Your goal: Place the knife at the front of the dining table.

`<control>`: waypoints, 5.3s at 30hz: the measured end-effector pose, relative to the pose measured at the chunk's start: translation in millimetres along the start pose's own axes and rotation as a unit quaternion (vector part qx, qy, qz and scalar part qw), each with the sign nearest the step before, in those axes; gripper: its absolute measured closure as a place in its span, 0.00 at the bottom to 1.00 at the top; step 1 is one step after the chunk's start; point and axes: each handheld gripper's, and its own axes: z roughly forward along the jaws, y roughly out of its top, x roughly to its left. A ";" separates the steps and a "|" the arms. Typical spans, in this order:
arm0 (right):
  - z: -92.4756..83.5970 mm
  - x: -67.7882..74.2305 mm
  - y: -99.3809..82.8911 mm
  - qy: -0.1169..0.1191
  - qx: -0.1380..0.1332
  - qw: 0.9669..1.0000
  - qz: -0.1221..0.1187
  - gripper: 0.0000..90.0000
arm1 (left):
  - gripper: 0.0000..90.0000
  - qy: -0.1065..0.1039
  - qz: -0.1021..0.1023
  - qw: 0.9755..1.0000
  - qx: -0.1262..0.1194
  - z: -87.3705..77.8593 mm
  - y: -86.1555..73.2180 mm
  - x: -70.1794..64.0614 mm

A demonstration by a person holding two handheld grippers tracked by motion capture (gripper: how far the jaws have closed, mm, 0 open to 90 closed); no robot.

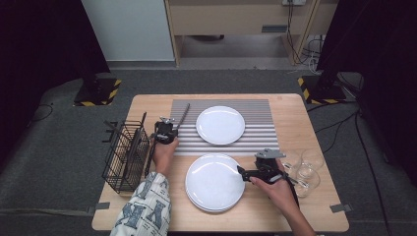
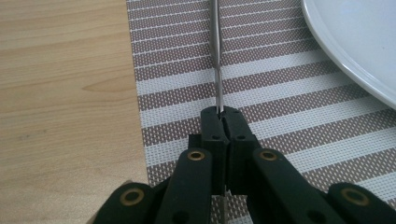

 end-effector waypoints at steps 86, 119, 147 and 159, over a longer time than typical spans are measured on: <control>1.7 7.7 -2.6 0.009 0.011 1.000 -0.012 0.09 | 0.89 0.017 -0.016 1.000 -0.009 -3.6 -5.5 -1.5; -3.7 8.8 -0.2 0.009 -0.001 1.000 -0.011 0.10 | 0.72 0.004 0.008 1.000 -0.019 -9.2 -14.2 -7.3; -2.2 11.0 -0.8 0.012 0.002 1.000 -0.014 0.10 | 0.64 0.012 0.017 0.999 -0.027 -12.7 -14.9 -8.9; -3.2 12.7 0.0 0.014 -0.002 1.000 -0.020 0.10 | 0.45 0.002 0.008 0.999 -0.034 -28.0 -9.1 -12.8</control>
